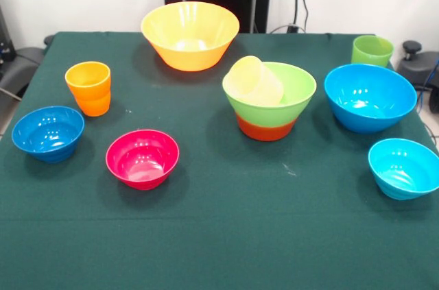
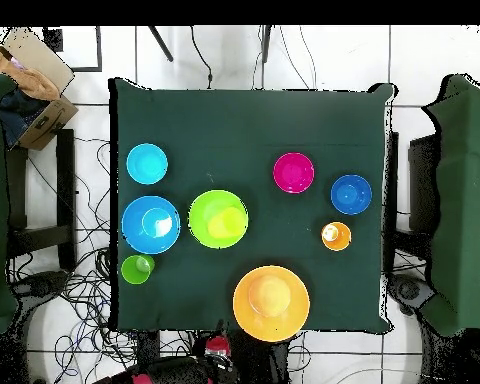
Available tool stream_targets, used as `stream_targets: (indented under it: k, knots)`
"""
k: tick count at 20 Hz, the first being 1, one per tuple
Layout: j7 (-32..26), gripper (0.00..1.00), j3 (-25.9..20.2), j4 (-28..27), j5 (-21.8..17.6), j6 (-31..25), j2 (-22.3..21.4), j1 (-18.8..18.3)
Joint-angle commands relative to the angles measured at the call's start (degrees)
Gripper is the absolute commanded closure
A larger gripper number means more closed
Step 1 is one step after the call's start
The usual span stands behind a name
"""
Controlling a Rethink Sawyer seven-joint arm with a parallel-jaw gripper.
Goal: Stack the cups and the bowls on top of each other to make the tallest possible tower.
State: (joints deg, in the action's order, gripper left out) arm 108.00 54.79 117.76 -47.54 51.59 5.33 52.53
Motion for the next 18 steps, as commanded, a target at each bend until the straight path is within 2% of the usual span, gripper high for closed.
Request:
stream_targets:
  k: [1,5,8,12,18]
  knots:
    - [-7.7,0.0,-4.9,-7.1,-6.1,0.0,-0.6,-5.1]
    - [-9.7,0.0,-4.9,-7.4,-5.7,-0.9,-0.9,-5.2]
    - [-12.3,0.0,-4.8,-7.6,-6.0,0.1,-0.8,-6.8]
    - [-17.6,0.0,-4.3,-7.2,-4.2,2.3,0.5,-9.6]
    - [-20.5,0.0,-4.4,-7.9,-1.9,3.3,2.1,-11.4]
